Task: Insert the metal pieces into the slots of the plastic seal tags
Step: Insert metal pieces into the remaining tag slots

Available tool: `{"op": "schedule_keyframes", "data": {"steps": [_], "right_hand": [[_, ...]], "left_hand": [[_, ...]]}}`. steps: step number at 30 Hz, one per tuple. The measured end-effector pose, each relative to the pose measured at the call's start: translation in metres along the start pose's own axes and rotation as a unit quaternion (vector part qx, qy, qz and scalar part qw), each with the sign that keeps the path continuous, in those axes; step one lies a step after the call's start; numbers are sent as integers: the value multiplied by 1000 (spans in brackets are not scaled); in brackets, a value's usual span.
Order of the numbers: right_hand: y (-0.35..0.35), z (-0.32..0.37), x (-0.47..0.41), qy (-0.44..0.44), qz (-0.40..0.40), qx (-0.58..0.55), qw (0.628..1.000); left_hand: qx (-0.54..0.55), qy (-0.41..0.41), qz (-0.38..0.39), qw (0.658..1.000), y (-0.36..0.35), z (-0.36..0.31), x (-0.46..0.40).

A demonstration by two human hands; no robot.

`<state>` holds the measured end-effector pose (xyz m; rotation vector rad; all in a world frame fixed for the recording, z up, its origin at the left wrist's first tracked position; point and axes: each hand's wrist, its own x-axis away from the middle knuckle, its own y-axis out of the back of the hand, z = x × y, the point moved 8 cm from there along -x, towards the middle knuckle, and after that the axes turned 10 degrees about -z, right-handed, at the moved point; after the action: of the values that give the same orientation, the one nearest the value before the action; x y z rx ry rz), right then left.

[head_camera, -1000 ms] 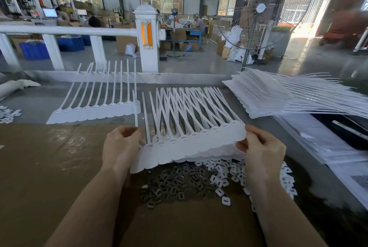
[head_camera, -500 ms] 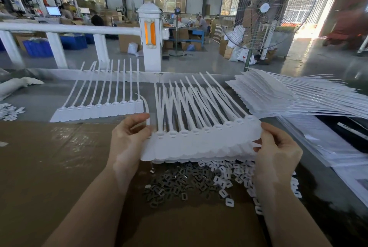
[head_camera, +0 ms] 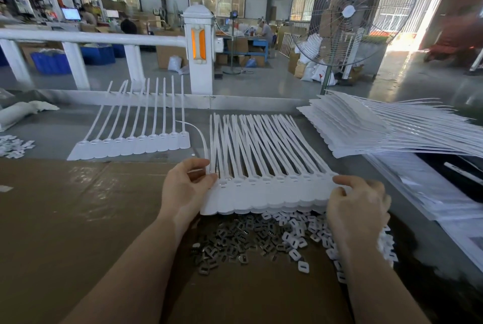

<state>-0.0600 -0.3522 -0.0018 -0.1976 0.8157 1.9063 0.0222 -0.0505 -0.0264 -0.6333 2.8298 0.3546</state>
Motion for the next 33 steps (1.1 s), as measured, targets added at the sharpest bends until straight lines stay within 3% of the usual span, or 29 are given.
{"op": "schedule_keyframes", "data": {"steps": [8, 15, 23, 33], "right_hand": [[-7, 10, 6, 59, 27, 28, 998], [-11, 12, 8, 64, 47, 46, 996], [-11, 12, 8, 75, 48, 67, 994], [-11, 13, 8, 92, 46, 94, 990]], "left_hand": [[-29, 7, 32, 999, -4, 1, 0], [-25, -51, 57, 997, -6, -12, 3], [-83, -18, 82, 993, -13, -3, 2], [17, 31, 51, 998, -7, 1, -1]]}}
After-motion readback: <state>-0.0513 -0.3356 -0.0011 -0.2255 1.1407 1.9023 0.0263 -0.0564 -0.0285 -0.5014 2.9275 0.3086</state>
